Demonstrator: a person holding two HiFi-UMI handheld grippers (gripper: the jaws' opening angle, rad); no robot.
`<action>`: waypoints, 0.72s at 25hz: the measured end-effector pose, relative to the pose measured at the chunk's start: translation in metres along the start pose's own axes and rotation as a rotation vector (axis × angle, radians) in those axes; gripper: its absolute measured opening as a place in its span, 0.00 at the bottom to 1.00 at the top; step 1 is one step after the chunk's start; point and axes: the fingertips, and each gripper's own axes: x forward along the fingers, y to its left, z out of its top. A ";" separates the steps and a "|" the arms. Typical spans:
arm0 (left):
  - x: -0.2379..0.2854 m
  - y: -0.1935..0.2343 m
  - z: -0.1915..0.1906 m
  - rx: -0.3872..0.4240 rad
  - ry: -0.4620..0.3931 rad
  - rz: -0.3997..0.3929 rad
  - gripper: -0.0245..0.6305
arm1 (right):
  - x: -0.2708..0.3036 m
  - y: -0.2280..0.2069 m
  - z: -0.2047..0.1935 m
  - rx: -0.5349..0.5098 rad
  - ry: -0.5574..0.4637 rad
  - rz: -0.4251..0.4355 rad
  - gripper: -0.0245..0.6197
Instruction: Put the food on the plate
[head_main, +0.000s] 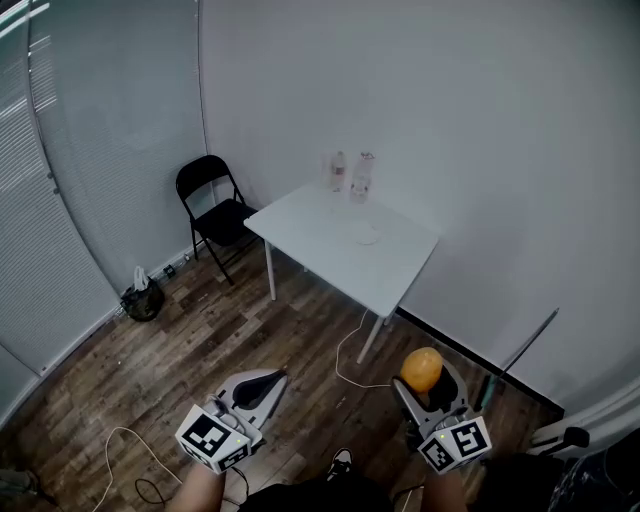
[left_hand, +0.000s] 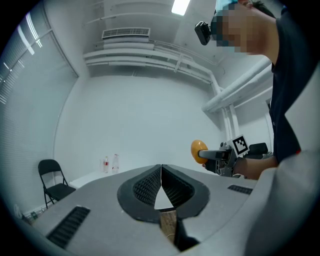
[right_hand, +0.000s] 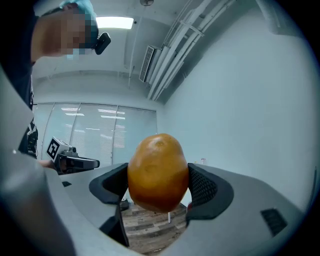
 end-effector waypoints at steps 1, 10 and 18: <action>0.011 0.003 0.000 0.001 0.004 0.008 0.07 | 0.006 -0.011 -0.001 0.007 0.001 0.005 0.62; 0.114 0.014 -0.011 -0.044 0.067 0.089 0.07 | 0.040 -0.126 -0.013 0.049 0.008 0.041 0.62; 0.184 0.005 -0.020 -0.025 0.103 0.095 0.07 | 0.053 -0.204 -0.049 0.126 0.027 0.025 0.62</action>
